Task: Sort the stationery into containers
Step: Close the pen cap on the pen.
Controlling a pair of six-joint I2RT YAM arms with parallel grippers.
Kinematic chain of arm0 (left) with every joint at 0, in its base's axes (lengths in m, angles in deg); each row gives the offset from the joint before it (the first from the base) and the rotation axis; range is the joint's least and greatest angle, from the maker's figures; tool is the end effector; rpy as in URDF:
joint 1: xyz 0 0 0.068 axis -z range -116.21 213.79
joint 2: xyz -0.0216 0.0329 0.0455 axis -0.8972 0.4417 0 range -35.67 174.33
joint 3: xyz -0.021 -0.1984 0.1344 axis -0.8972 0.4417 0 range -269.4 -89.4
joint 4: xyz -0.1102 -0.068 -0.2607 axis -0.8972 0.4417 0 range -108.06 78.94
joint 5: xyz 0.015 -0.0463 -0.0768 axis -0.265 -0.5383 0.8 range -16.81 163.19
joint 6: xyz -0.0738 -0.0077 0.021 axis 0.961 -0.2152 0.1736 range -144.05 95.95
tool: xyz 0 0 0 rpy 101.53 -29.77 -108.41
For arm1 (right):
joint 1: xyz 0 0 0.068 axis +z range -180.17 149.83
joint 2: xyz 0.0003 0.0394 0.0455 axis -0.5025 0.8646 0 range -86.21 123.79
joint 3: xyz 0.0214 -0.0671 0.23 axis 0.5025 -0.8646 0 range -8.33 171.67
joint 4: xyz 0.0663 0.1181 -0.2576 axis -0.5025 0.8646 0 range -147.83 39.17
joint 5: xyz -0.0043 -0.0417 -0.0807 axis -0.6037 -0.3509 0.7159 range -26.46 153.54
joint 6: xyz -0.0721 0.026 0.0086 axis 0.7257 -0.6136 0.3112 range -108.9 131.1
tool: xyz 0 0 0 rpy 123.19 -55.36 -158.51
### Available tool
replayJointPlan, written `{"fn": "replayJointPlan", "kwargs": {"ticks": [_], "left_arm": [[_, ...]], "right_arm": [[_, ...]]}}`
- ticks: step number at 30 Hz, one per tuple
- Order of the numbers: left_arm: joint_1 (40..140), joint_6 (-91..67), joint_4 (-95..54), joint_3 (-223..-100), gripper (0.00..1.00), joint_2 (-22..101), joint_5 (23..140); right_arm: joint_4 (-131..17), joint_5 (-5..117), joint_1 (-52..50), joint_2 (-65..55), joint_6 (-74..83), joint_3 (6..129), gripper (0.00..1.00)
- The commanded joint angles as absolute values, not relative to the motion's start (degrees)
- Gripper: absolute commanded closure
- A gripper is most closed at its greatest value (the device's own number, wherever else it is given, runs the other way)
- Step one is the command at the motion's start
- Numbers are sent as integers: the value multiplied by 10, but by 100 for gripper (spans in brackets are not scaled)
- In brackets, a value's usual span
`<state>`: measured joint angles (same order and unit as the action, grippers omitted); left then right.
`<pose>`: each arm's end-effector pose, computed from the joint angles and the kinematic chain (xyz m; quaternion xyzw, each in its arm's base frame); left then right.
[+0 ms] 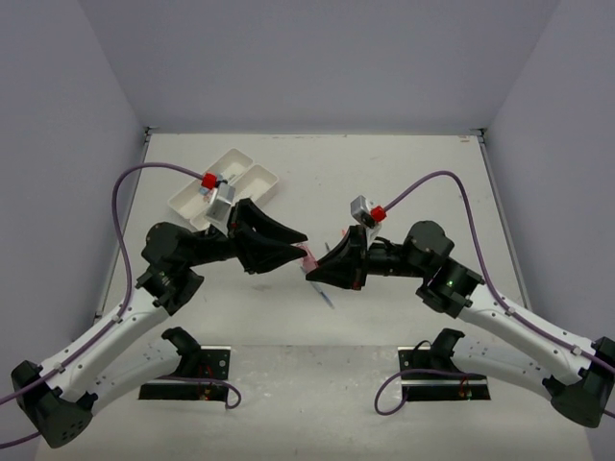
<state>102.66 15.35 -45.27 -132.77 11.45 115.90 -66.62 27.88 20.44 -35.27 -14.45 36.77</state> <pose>0.1706 -0.1946 0.3729 0.3021 0.5123 -0.6464 0.4779 0.1501 0.2430 0.3306 -0.3589 0.5918 0.5916 0.4134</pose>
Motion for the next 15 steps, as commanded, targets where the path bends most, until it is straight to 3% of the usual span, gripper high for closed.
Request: {"fn": "replayJointPlan", "kwargs": {"ticks": [1,6,11,15], "left_arm": [[1025,159,-507,-1320,63,120,1197],[1025,168,-514,-1311,73,130,1195],[1025,180,-523,-1311,96,136,1196],[1026,200,-545,-1302,100,141,1204]], "right_arm": [[-700,267,205,-358,-161,401,100],[-695,261,205,-355,-153,422,100],[-694,261,205,-345,-148,439,100],[-689,271,206,-333,-136,459,100]]}}
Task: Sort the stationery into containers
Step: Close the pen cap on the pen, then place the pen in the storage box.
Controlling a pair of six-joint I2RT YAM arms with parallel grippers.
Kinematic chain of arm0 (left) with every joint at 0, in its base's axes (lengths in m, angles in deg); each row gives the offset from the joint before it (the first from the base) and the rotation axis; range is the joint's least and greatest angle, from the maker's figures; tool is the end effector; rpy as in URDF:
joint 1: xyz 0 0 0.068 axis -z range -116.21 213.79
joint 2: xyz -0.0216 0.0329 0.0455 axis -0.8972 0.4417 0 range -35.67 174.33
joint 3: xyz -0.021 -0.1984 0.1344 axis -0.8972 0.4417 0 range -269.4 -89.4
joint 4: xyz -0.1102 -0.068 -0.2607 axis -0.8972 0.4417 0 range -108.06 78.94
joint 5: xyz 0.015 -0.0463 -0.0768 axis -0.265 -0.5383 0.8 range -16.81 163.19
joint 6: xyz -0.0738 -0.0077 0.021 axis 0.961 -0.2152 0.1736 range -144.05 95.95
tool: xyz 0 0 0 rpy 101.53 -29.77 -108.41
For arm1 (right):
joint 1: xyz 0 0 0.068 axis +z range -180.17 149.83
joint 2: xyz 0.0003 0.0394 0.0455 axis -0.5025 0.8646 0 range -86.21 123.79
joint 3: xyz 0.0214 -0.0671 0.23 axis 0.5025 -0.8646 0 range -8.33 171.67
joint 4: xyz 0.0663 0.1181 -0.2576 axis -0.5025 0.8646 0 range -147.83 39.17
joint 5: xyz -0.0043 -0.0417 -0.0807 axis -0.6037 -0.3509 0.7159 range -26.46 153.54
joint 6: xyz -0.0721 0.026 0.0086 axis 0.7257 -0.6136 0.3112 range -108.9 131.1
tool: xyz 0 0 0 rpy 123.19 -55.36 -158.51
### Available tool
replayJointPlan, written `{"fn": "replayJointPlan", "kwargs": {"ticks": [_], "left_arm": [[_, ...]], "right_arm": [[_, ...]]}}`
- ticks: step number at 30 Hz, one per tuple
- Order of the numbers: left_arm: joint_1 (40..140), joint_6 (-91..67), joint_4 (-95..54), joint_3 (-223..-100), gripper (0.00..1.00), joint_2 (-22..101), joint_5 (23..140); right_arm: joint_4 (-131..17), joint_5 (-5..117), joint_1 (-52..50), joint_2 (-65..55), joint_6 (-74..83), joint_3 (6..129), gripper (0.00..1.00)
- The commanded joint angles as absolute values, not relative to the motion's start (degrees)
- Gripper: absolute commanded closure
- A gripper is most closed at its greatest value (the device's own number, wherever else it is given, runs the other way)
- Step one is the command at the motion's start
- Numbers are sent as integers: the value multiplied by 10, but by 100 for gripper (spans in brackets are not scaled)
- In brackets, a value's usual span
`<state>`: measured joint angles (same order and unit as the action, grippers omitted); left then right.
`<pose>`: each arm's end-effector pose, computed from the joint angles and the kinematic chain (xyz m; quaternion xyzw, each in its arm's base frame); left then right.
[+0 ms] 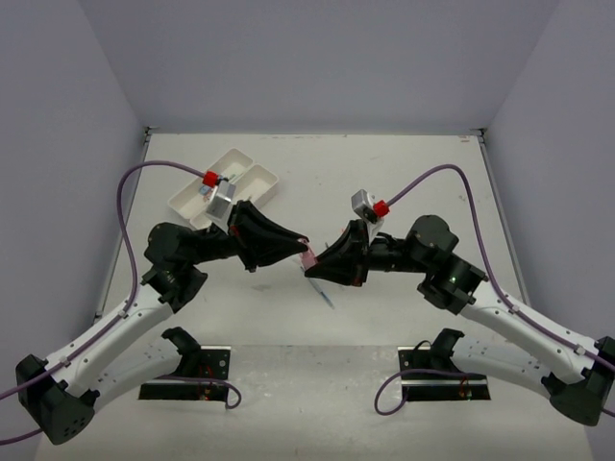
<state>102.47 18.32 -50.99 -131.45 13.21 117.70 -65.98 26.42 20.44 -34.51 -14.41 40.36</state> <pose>0.1730 -0.1974 0.3670 0.3054 0.4999 -0.6626 0.4667 0.1485 0.2432 0.3511 -0.3683 0.5733 0.6004 0.4186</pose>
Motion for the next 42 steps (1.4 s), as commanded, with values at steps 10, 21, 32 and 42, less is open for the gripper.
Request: {"fn": "replayJointPlan", "kwargs": {"ticks": [10,21,32,42], "left_arm": [[1041,278,-656,-1188,100,141,1187],[1036,195,-435,-1197,100,106,1002],[900,-9,-137,-1489,100,264,755],[753,-288,-148,-1754,100,638,576]], "right_arm": [[-651,330,173,-272,-104,616,100],[-640,307,154,-204,-94,646,98],[-579,544,147,-363,-59,380,1],[-512,696,138,-472,-13,305,1]]}}
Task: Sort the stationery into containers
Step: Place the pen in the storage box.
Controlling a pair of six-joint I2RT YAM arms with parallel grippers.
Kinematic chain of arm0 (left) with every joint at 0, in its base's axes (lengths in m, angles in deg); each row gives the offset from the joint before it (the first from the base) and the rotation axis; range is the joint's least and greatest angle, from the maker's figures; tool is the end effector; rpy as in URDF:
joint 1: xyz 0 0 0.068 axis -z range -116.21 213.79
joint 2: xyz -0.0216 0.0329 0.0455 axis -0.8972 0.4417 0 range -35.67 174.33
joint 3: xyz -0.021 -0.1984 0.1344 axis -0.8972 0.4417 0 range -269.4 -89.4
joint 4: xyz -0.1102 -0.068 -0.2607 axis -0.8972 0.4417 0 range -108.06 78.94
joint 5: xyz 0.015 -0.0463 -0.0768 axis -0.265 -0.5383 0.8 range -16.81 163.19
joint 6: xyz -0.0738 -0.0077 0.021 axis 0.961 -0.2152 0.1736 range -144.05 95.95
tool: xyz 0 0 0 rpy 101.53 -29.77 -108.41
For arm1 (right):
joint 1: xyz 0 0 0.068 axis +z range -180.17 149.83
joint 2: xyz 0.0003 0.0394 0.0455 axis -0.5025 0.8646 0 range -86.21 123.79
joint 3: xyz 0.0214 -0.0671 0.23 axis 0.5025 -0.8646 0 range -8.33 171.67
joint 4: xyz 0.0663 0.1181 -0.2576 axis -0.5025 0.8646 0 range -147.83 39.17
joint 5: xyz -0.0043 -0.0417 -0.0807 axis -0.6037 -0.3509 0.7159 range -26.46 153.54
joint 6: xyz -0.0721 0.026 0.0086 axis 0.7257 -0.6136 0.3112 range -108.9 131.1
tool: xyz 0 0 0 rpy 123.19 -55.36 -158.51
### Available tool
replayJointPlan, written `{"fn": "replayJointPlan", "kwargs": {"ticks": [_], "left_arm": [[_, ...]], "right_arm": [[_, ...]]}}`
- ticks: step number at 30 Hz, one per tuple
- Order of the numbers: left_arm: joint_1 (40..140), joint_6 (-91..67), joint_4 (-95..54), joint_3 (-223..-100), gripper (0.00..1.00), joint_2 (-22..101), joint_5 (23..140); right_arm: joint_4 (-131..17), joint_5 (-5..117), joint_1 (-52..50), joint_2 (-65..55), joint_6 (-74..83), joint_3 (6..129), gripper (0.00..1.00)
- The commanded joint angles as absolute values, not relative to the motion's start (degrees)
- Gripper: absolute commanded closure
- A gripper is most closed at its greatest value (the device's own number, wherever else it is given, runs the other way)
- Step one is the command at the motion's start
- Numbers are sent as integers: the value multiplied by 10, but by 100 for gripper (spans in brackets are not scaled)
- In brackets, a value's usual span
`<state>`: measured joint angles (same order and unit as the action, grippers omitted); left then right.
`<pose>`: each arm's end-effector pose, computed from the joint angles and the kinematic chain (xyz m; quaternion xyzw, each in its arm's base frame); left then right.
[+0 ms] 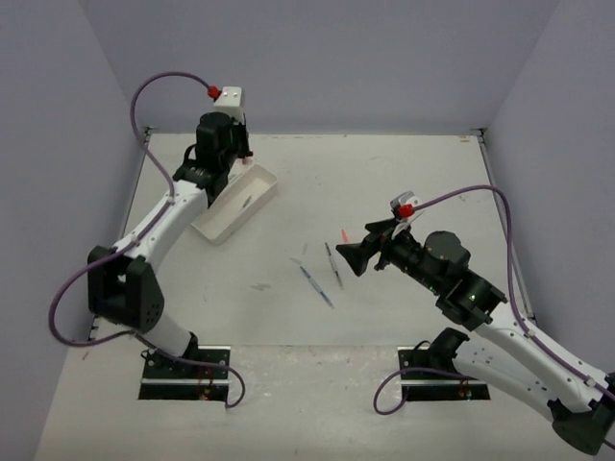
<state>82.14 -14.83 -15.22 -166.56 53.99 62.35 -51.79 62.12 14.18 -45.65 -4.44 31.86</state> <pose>0.4167 -0.1252 0.3061 0.0059 0.7936 -0.0709 0.6042 0.1851 0.1832 0.3060 -0.1935 0.7200 0.3406 0.5729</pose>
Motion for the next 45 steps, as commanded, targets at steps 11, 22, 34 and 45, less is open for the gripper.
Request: {"fn": "replayJointPlan", "kwargs": {"ticks": [11,22,34,45], "left_arm": [[737,-397,-175,-1766,100,792,564],[737,-343,-188,-1734,23,744,514],[742,139,40,-1667,0,415,628],[745,32,60,-1452,0,191,756]], "right_arm": [[-522,712,133,-483,-13,284,1],[-514,678,122,-405,-31,318,1],[-371,729,101,-119,-136,457,20],[-315,696,60,65,-91,535,47]]}}
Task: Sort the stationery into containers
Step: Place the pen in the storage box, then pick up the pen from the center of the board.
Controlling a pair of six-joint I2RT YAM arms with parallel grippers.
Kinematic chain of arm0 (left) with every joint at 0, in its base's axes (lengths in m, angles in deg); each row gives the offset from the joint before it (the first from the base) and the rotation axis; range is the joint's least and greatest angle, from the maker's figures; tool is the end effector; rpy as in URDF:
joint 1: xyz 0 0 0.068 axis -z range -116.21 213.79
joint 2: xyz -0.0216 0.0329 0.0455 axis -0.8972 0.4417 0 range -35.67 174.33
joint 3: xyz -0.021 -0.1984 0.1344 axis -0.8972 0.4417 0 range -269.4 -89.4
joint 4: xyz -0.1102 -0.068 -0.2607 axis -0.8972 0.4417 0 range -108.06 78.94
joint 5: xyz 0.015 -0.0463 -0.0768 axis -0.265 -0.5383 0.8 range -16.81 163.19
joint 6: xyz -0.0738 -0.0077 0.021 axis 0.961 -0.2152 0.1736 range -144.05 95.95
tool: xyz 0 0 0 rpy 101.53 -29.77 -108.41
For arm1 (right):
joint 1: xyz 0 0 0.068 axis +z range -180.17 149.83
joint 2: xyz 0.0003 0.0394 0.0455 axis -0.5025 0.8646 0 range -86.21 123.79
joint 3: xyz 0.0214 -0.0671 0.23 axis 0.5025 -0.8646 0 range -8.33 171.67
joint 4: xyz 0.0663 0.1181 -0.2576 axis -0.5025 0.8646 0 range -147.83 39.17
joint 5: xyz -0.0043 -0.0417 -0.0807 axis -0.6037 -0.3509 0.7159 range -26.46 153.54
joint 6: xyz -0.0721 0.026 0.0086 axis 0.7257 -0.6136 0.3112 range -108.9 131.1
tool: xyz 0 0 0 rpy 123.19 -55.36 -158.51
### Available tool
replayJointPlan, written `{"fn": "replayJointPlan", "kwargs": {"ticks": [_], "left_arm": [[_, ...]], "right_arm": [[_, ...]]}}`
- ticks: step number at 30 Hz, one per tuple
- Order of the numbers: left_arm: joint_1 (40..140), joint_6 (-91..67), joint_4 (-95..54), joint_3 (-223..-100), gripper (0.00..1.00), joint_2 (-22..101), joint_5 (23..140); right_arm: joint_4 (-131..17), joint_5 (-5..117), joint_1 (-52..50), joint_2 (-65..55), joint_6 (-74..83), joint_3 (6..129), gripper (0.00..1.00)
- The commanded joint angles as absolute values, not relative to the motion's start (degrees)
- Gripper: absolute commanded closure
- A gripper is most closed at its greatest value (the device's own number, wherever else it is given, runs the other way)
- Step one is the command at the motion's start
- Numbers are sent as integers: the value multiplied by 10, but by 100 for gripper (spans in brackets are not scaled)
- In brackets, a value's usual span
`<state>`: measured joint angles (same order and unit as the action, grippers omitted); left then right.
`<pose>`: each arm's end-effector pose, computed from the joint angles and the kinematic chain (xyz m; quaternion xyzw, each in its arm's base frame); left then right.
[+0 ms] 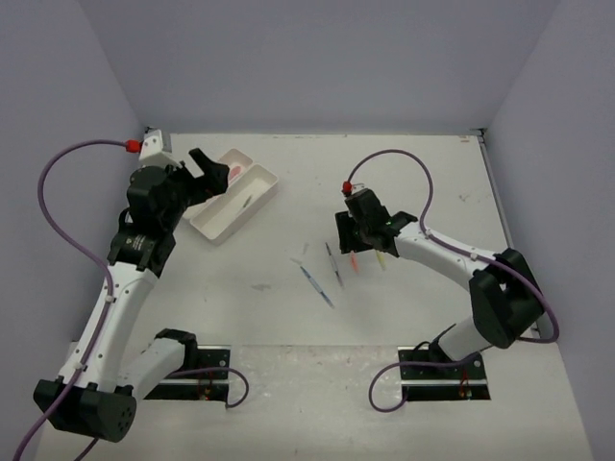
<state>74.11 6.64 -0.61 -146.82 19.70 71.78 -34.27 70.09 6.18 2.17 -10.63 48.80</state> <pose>0.2931 -0.0517 0.3359 -0.1480 0.7816 -0.2031 0.5710 0.2953 0.2080 0.1381 -0.1040 0.9461 0.0988 0.2903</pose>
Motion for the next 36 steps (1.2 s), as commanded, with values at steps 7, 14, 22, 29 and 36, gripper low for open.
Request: {"fn": "replayJointPlan", "kwargs": {"ticks": [7,14,22,29,36], "left_arm": [[747,4,97,-1415,0,143,746],[766,3,101,-1404,0,166,733],[895,75,93,-1408,0,219,611],[1037,285,54,-1373,0,279,473],[1106,575,205,-1446,0,414,372]], "right_arm": [[-307,687,37,127,-82,558,52],[-292,665,33,175,-69,574,64],[-280,671,33,210,-54,596,93],[-292,707,33,113,-66,556,100],[-310,767,29,-16,-66,507,100]]}}
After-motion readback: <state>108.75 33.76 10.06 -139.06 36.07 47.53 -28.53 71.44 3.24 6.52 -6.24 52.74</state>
